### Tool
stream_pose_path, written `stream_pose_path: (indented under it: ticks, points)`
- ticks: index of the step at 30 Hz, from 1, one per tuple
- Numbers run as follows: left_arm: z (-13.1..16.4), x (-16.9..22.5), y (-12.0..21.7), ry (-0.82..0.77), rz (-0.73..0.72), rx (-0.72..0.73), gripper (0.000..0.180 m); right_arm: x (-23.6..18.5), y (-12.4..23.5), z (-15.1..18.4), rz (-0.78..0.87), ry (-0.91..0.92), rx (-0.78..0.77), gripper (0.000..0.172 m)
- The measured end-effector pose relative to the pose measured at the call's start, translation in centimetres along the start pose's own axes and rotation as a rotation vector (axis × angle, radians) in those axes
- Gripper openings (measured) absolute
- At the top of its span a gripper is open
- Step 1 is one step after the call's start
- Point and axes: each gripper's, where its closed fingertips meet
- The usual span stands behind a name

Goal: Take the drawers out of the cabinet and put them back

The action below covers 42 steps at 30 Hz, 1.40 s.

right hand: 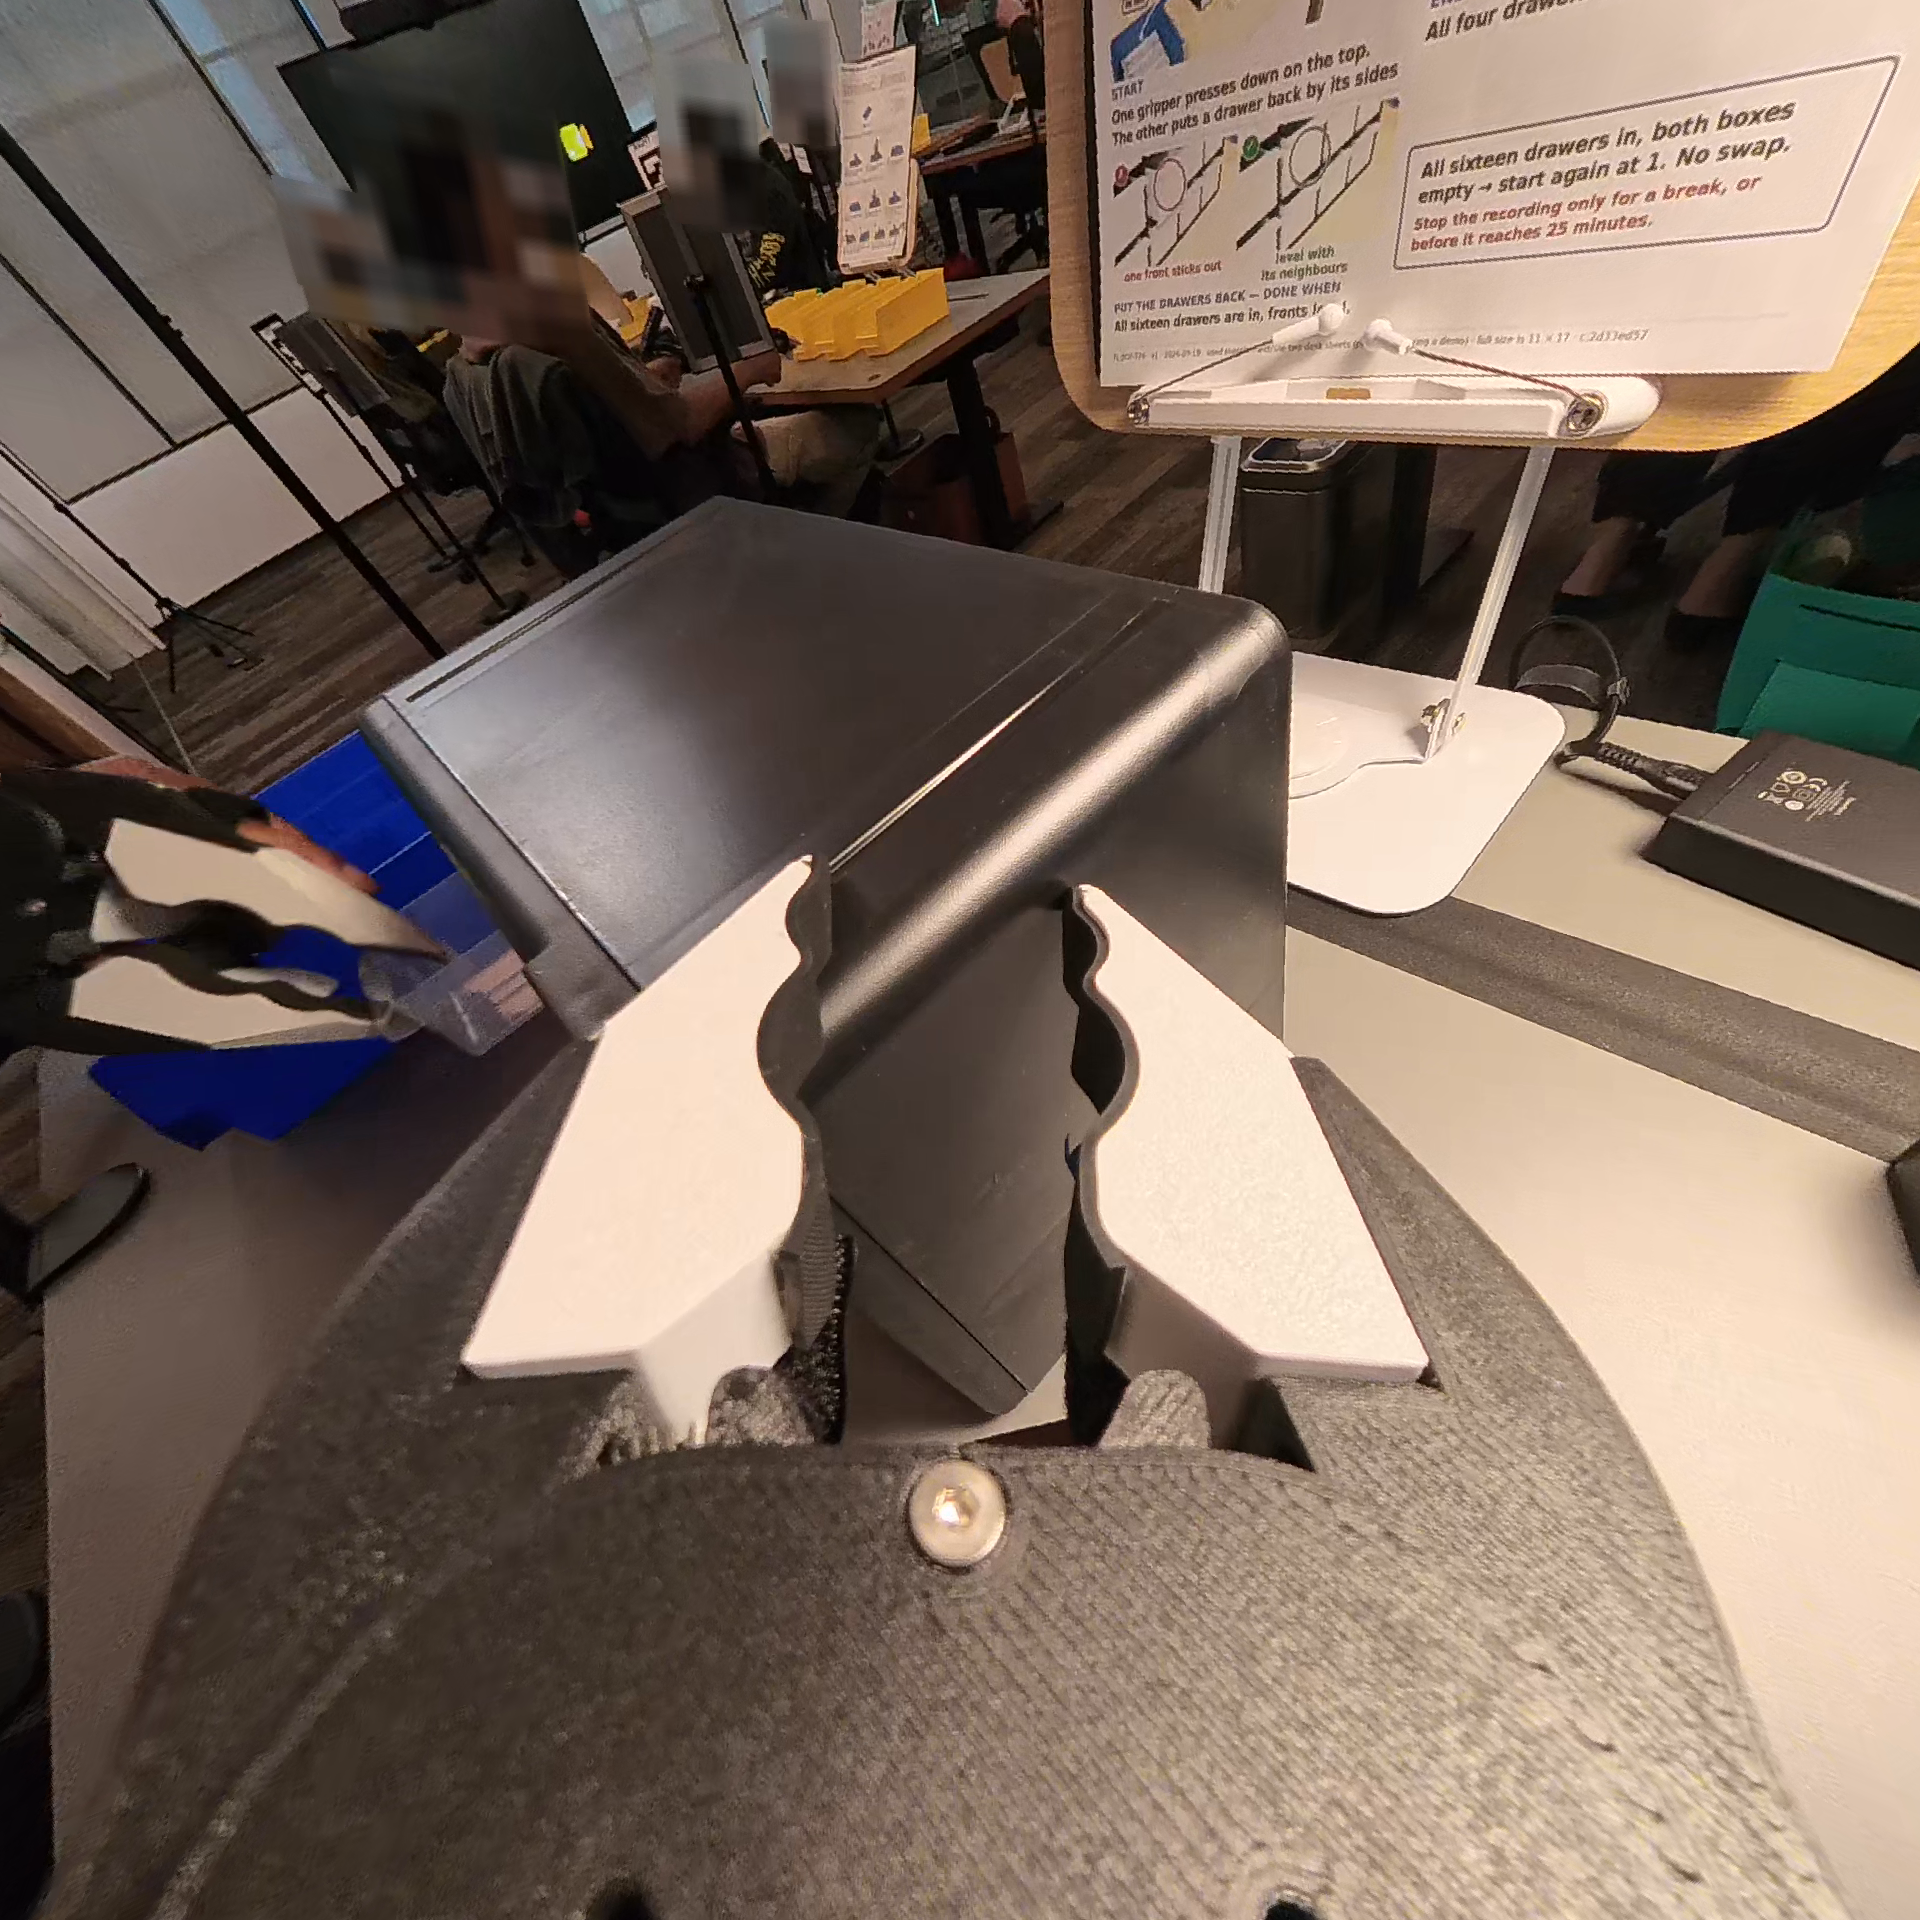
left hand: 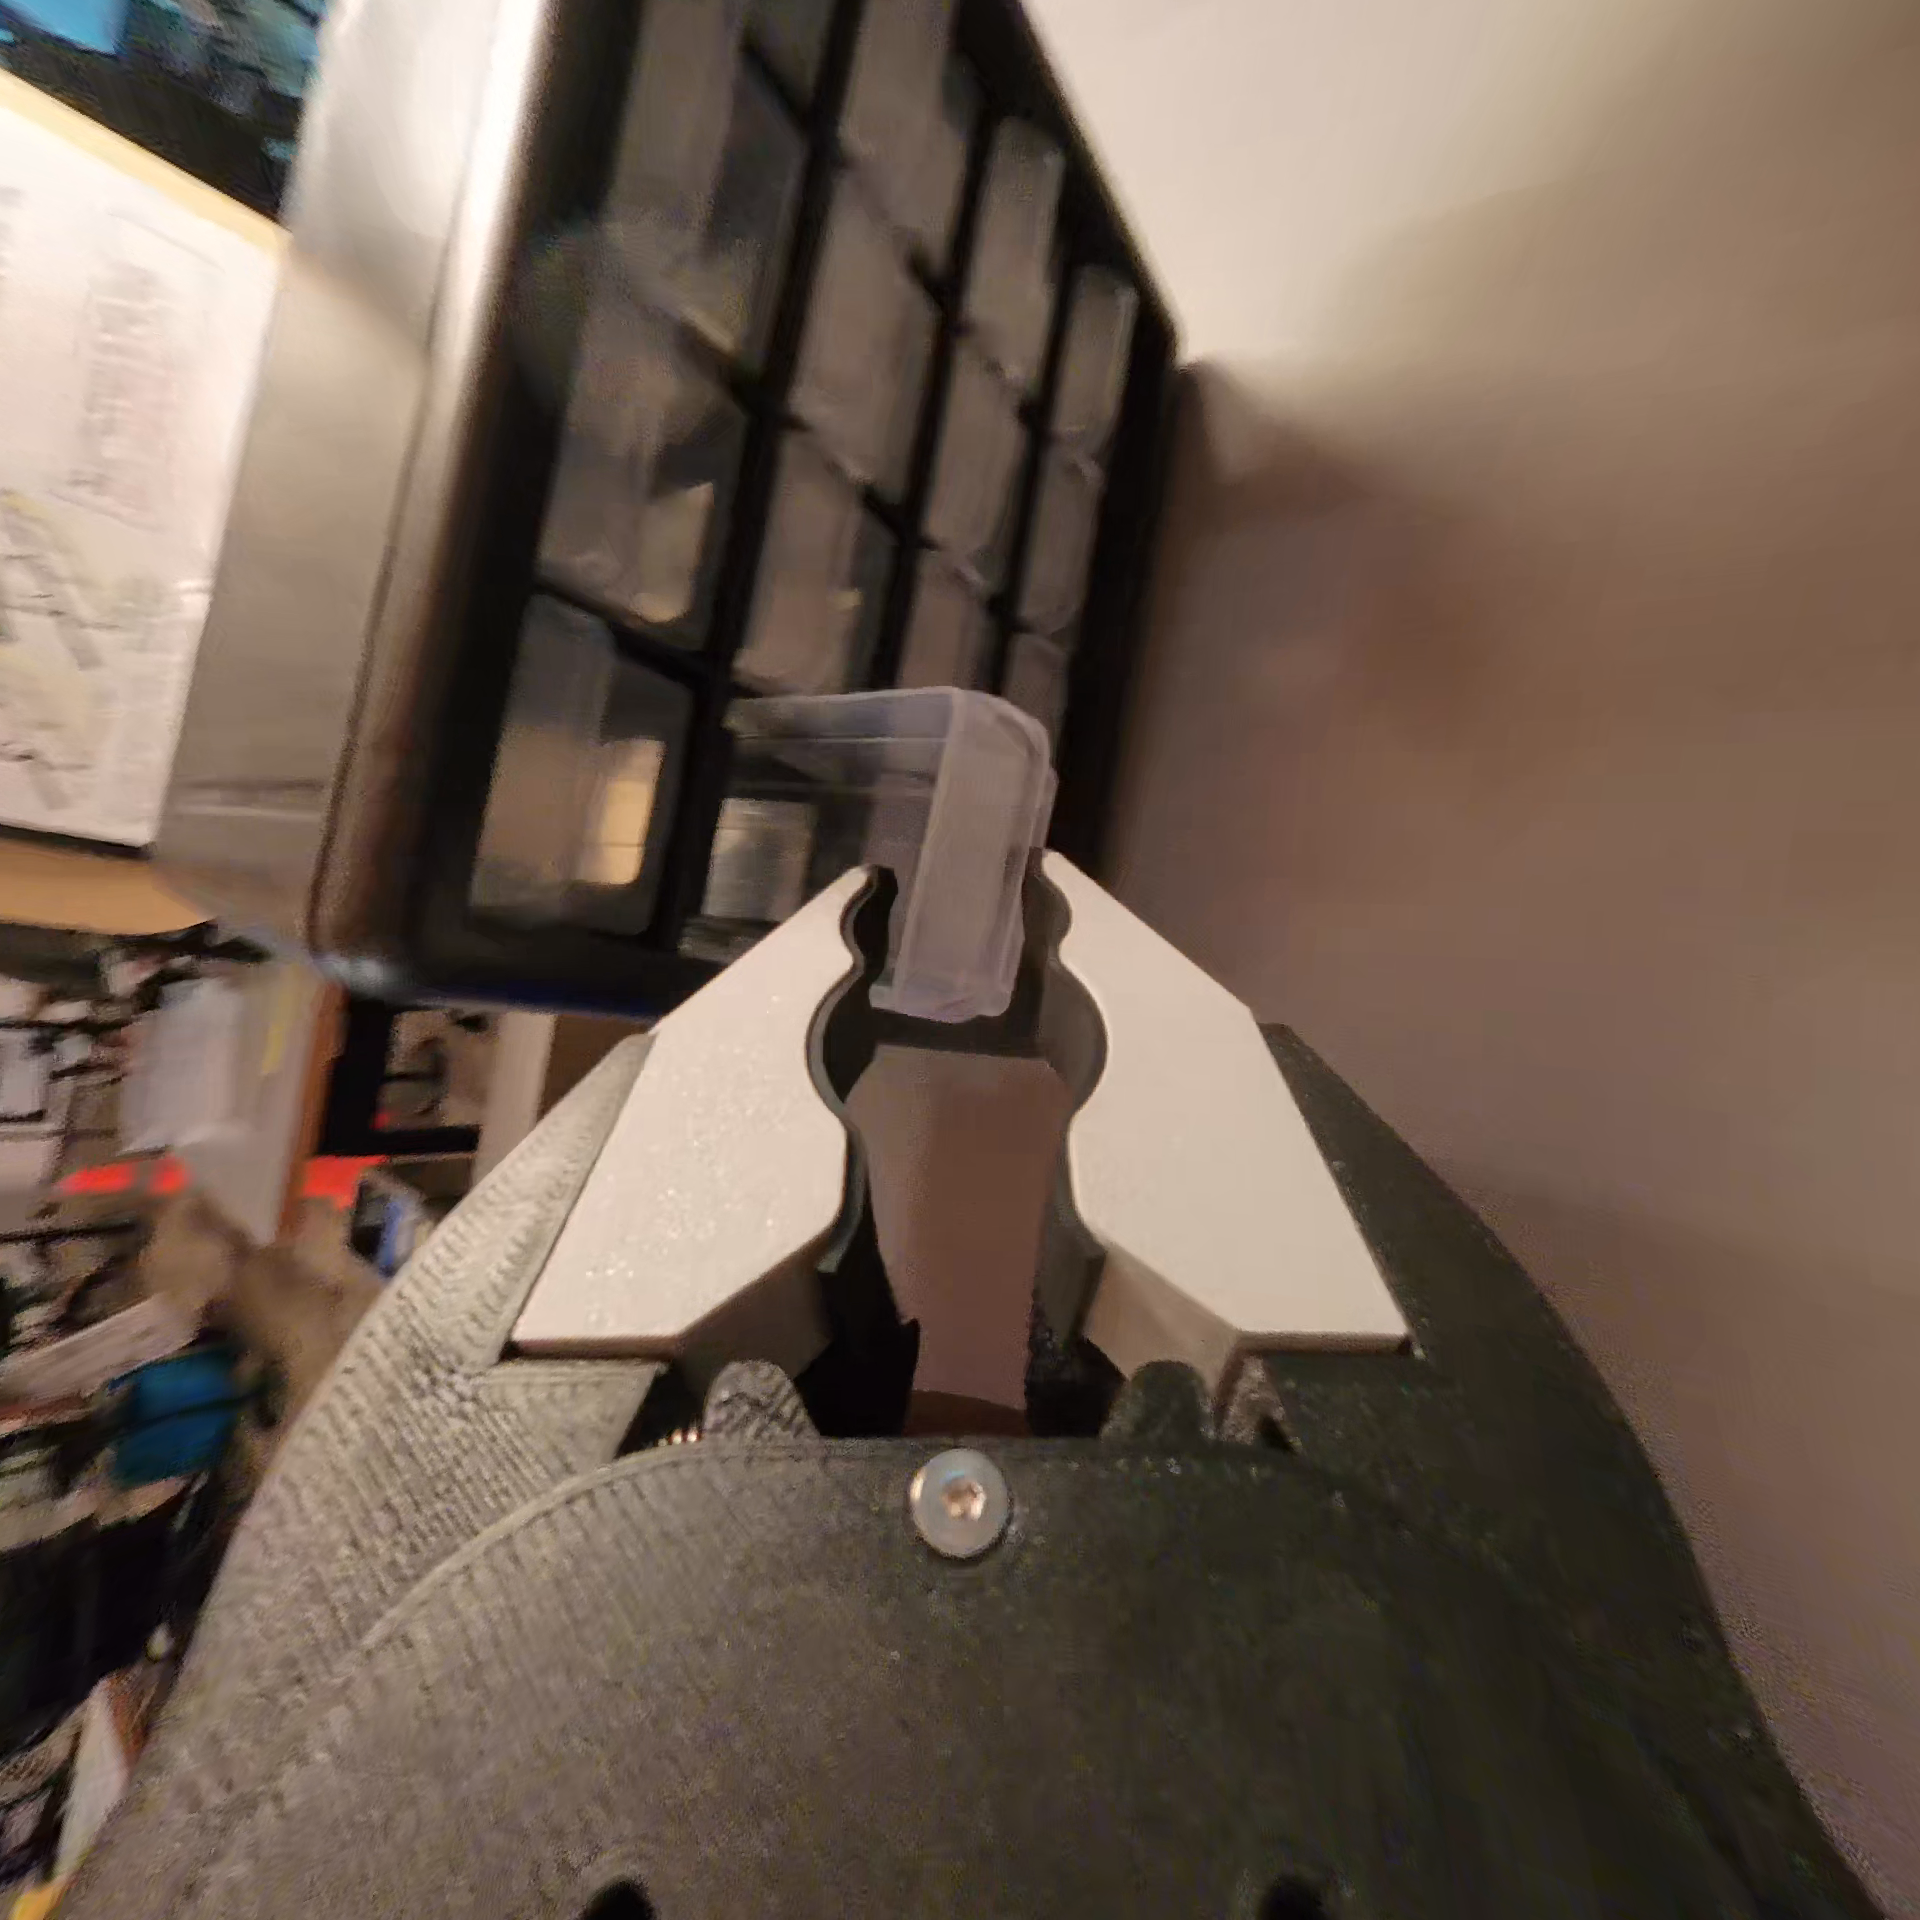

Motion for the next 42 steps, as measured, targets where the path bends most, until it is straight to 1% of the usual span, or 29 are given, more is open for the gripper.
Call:
stream_pose_path:
  ticks: [3,6,9,11,14,19,24,27,31,35,39,42]
  points:
    - [0.5,-1.6,-0.6,0.025,-0.157,0.011,0.039,0.0,0.0,0.0,-0.001,0.0,0.0,0.047]
    - [0.7,-2.3,-0.2,0.086,-0.293,0.023,0.052,0.0,0.0,0.0,-0.002,0.001,-0.001,0.047]
    - [0.6,-2.5,0.8,0.211,-0.414,0.065,0.065,0.0,0.0,0.0,-0.001,0.004,-0.002,0.047]
    - [0.6,-2.6,1.2,0.311,-0.478,0.102,0.077,0.0,0.0,0.0,0.0,0.006,-0.003,0.047]
    - [1.4,-3.2,0.8,0.409,-0.531,0.114,0.078,0.0,0.0,0.0,0.002,0.007,-0.002,0.047]
    - [2.6,-4.8,-1.1,0.587,-0.506,0.128,0.078,0.0,0.0,-0.1,0.005,0.011,0.0,0.047]
    - [3.6,-6.1,-3.4,0.642,-0.541,0.118,0.076,0.1,0.0,-0.1,0.007,0.018,-0.001,0.047]
    - [3.9,-6.3,-4.2,0.722,-0.532,0.157,0.076,0.1,0.0,-0.1,0.009,0.021,-0.002,0.047]
    - [4.4,-5.6,-4.0,0.804,-0.541,0.231,0.075,0.1,0.0,-0.2,0.017,0.03,-0.001,0.046]
    - [4.3,-4.0,-3.0,0.872,-0.488,0.304,0.075,-0.1,0.1,-0.2,0.024,0.041,0.0,0.046]
    - [4.2,-3.8,-2.0,0.883,-0.502,0.321,0.077,-0.7,0.7,-0.8,0.018,0.049,0.027,0.047]
    - [3.7,-3.9,-1.5,0.892,-0.509,0.343,0.078,-1.1,2.0,-1.3,0.062,0.069,0.059,0.048]
Point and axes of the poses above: each gripper's, where its closed fingertips meet, y back along the fingers, z out of its underside, x = y × z across the jaws, and after that the axes turned 11 degrees about -z, right-handed
